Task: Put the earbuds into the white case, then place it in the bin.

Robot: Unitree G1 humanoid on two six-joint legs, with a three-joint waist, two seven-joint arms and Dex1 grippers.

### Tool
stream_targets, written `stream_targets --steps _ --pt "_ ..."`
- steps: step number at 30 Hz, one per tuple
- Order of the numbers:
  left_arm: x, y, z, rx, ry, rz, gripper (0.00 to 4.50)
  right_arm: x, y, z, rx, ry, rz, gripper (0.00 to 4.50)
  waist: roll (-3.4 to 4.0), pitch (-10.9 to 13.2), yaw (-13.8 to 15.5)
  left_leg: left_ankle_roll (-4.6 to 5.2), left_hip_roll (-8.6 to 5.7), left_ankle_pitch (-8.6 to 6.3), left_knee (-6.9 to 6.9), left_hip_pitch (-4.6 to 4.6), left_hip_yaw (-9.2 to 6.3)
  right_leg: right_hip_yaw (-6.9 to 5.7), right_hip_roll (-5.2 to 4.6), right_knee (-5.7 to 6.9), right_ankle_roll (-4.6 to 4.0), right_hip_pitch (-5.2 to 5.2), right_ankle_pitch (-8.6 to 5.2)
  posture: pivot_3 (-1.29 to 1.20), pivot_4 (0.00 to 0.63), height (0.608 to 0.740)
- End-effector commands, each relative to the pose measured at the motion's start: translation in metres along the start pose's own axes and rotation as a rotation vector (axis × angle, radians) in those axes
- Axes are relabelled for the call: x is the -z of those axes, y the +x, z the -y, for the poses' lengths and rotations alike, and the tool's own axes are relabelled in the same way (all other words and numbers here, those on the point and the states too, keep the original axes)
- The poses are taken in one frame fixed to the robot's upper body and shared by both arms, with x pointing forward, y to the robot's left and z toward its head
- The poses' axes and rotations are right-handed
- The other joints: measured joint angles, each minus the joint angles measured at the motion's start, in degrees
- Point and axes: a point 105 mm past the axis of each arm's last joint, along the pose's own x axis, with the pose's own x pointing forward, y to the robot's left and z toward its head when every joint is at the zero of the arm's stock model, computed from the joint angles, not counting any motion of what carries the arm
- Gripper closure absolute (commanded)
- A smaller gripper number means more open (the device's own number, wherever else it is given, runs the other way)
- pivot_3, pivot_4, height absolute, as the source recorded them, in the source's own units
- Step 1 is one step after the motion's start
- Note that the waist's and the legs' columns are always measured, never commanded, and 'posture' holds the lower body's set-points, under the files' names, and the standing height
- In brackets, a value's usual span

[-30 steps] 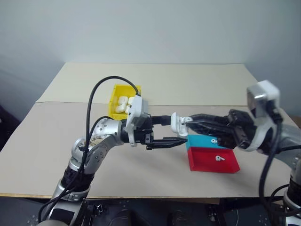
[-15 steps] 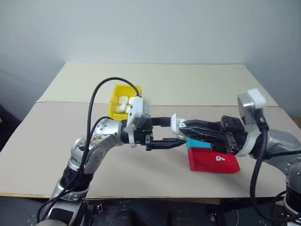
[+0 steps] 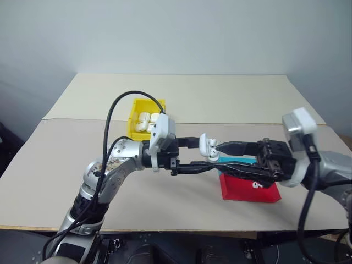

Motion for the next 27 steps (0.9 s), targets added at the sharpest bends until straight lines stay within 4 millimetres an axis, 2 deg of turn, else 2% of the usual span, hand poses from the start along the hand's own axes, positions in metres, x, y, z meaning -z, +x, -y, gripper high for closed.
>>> stream_targets --steps 1,3,4,7,10,15,20,24,27 --pt "-0.004 -0.002 -0.003 -0.018 0.039 0.010 1.74 -0.017 -0.004 -0.010 -0.056 -0.048 0.044 1.68 0.00 0.00 -0.01 0.00 0.00 0.00 0.00 0.00 0.00 -0.01 0.00 0.00 0.00 0.01 0.00 0.00 0.150 0.740" --pt "0.003 -0.002 -0.007 -0.037 0.032 -0.007 1.74 -0.021 -0.004 -0.010 -0.061 -0.059 0.042 1.99 0.00 0.00 -0.01 0.00 0.00 0.00 0.00 0.01 -0.01 -0.01 0.00 0.00 0.00 0.00 0.00 0.00 0.150 0.740" --pt "0.009 0.000 -0.010 -0.050 0.030 -0.030 1.74 -0.025 -0.003 -0.006 -0.047 -0.072 0.031 2.29 0.00 0.00 -0.06 0.00 0.00 0.00 0.00 0.01 -0.01 -0.01 0.01 0.00 0.00 0.00 0.00 0.00 0.150 0.740" --pt "0.020 0.004 -0.016 -0.077 0.051 -0.084 1.74 -0.033 0.003 0.007 0.004 -0.128 -0.019 3.32 0.00 0.00 -0.16 0.00 0.00 0.00 0.02 0.04 0.00 0.03 0.01 0.04 0.00 0.01 0.00 0.00 0.150 0.740" --pt "0.022 0.009 -0.022 -0.104 0.094 -0.097 1.74 -0.037 0.016 0.018 0.048 -0.218 -0.110 4.39 -0.01 0.00 -0.11 0.01 0.01 0.00 -0.03 0.01 0.02 0.03 0.03 0.00 -0.01 -0.04 0.00 0.00 0.150 0.740" --pt "0.018 0.015 -0.027 -0.106 0.105 -0.096 1.74 -0.031 0.040 0.027 0.029 -0.331 -0.321 4.45 0.00 0.00 -0.12 0.03 0.01 -0.02 0.01 -0.12 0.09 0.06 -0.02 0.00 -0.01 -0.19 0.00 0.00 0.150 0.740" --pt "0.016 0.019 -0.024 -0.088 0.110 -0.086 1.74 -0.020 0.052 0.032 -0.006 -0.388 -0.459 4.45 0.00 0.00 -0.07 0.05 0.01 -0.03 0.04 -0.18 0.09 0.02 -0.04 -0.01 0.00 -0.20 0.00 0.00 0.150 0.740" --pt "0.015 0.018 -0.024 -0.096 0.117 -0.084 1.74 -0.005 0.047 0.040 0.007 -0.506 -0.590 4.45 0.00 0.00 0.06 0.07 0.01 -0.04 0.11 -0.27 0.05 -0.05 -0.04 0.00 0.00 -0.23 0.00 0.00 0.150 0.740" --pt "0.014 0.016 -0.025 -0.113 0.121 -0.078 1.74 0.000 0.034 0.046 0.029 -0.489 -0.642 4.45 0.00 0.00 -0.01 0.07 0.01 -0.04 0.13 -0.33 0.05 -0.06 -0.04 -0.01 0.00 -0.28 0.00 0.00 0.150 0.740"
